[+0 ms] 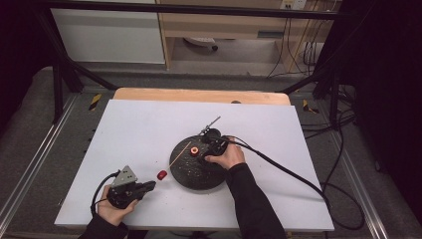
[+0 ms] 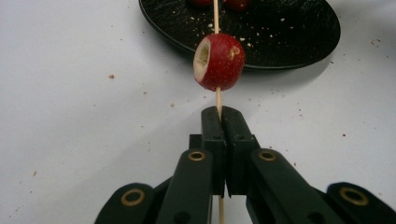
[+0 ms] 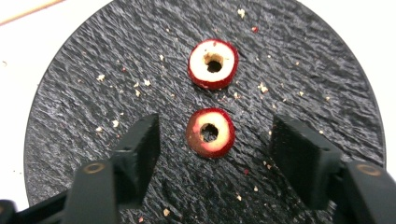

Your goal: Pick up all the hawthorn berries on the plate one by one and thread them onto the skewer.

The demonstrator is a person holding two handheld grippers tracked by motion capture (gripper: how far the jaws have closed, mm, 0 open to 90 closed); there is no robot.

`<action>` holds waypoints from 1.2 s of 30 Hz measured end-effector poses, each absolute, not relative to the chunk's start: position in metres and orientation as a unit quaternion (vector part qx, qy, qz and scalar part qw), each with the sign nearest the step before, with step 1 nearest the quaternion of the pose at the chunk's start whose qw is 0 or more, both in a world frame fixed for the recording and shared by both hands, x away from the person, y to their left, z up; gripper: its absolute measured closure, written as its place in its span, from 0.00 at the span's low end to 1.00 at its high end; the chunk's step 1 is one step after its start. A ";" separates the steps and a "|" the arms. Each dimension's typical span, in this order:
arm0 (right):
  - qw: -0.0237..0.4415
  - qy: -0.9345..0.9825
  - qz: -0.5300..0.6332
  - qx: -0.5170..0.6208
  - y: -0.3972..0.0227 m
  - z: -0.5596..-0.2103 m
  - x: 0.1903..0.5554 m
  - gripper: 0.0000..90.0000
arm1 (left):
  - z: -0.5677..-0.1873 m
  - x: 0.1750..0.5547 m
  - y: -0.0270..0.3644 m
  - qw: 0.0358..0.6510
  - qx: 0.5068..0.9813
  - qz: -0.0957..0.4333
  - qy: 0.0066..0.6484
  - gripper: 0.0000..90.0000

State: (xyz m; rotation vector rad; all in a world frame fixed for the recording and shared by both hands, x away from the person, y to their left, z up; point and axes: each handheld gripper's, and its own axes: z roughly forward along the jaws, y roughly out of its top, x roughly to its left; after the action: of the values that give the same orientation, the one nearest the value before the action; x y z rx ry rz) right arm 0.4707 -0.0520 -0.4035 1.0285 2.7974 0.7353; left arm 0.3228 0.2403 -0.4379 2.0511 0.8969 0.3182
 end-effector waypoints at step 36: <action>-0.033 0.902 0.218 0.372 -0.051 -0.412 0.487 0.70 | -0.438 0.323 0.239 0.425 0.822 0.126 0.357 0.98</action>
State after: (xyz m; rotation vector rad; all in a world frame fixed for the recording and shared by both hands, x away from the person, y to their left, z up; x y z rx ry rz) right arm 0.4873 -0.0511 -0.4115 1.1955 2.8939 0.6985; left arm 0.3227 0.2395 -0.4382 2.0558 0.8926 0.3154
